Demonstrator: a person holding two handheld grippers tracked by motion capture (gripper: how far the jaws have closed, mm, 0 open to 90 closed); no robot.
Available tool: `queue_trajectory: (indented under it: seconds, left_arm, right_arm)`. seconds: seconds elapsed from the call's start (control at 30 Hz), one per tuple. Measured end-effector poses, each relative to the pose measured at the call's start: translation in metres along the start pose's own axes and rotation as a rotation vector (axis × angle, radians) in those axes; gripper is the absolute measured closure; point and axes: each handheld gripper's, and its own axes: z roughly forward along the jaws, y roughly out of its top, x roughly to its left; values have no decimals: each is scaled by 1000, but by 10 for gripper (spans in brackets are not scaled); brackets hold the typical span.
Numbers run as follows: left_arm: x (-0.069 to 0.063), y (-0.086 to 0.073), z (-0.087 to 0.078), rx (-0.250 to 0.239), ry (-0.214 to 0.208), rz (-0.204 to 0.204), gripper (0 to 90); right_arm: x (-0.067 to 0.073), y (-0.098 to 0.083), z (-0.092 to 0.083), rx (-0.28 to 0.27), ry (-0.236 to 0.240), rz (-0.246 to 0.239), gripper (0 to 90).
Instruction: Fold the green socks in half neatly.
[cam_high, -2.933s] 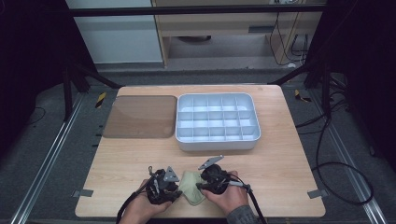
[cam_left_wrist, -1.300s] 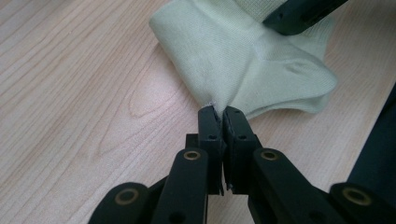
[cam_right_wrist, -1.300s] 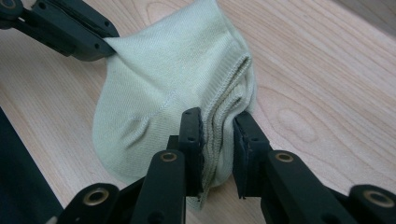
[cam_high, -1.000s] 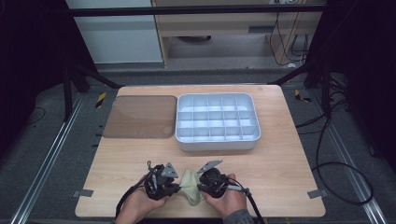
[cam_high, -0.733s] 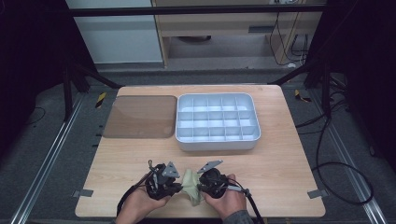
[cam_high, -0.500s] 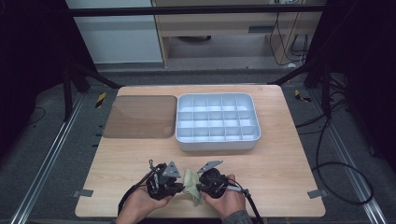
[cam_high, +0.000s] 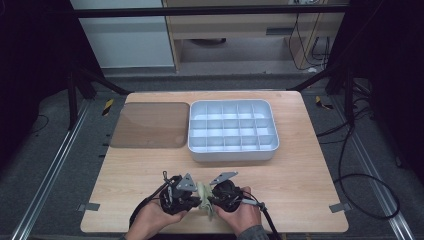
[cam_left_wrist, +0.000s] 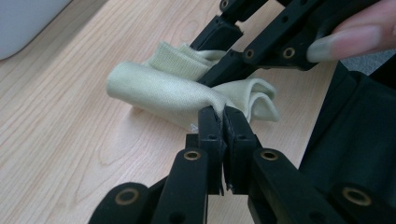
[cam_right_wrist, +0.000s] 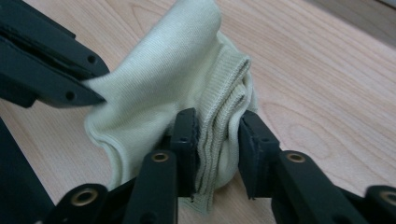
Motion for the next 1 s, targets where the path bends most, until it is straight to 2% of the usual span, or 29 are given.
queue_trajectory:
  seconds: [0.27,0.37,0.6,0.7,0.8,1.0]
  left_arm:
    - [3,-2,-2,5,21,1,869]
    - [4,-2,-3,10,27,2,869]
    - [6,-3,-3,9,30,1,868]
    - [6,-3,-4,13,27,3,868]
    - [6,-3,-5,15,26,7,868]
    - [5,1,-6,4,10,19,868]
  right_arm:
    - [-3,0,-9,-11,3,13,610]
    - [-4,0,-12,-18,6,14,609]
    - [-2,-5,-20,-10,27,8,658]
    - [-3,-7,-18,-1,35,10,692]
    - [-3,-7,-14,8,59,11,783]
    - [-2,-6,-10,0,69,16,833]
